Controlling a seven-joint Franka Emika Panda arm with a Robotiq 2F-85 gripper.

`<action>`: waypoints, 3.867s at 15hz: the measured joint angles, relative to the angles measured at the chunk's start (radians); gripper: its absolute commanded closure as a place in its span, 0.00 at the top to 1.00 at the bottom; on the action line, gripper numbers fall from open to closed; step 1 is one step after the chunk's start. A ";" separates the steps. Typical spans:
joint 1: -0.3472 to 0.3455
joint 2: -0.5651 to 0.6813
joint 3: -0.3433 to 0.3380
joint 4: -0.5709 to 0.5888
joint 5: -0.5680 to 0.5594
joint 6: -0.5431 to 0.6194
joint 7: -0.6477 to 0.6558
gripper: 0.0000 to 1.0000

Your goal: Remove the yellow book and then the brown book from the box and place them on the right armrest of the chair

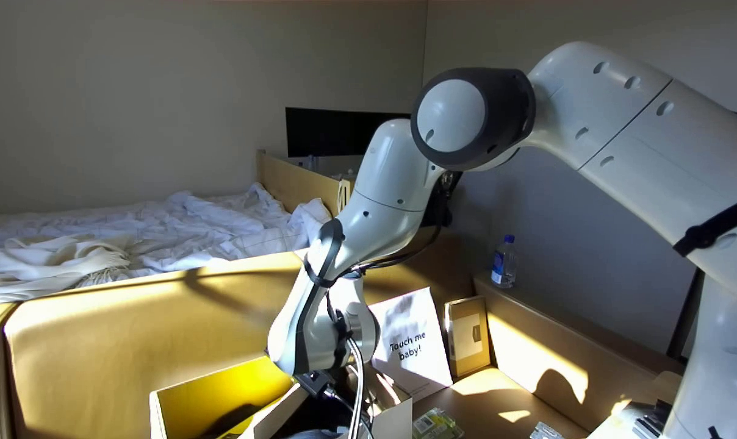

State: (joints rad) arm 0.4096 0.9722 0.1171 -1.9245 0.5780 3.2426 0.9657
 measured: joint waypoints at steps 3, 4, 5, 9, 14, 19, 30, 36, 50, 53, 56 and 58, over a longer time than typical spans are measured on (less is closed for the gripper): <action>0.004 -0.043 0.011 -0.034 -0.002 0.047 -0.007 0.12; 0.002 -0.062 0.015 -0.047 -0.010 0.040 -0.021 0.12; -0.001 -0.085 0.020 -0.061 -0.022 0.021 -0.031 0.12; 0.001 -0.223 0.010 -0.122 -0.100 -0.212 -0.068 0.12; 0.020 -0.414 -0.071 -0.155 -0.285 -0.634 -0.003 0.12; -0.046 -0.527 -0.118 -0.059 -0.378 -0.846 0.038 0.12; -0.318 -0.717 -0.213 0.004 -0.505 -1.385 -0.015 0.12; -0.339 -0.842 -0.213 -0.171 -0.553 -1.399 -0.007 0.37; -0.523 -0.724 -0.367 -0.009 -0.559 -1.263 0.099 0.12; -0.603 -0.671 -0.441 0.059 -0.573 -1.263 0.104 0.12; -0.651 -0.629 -0.499 0.103 -0.604 -1.263 0.134 0.12; -0.669 -0.615 -0.534 0.105 -0.630 -1.253 0.191 0.12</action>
State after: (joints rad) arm -0.2593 0.3569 -0.4169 -1.8193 -0.0525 1.9896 1.1570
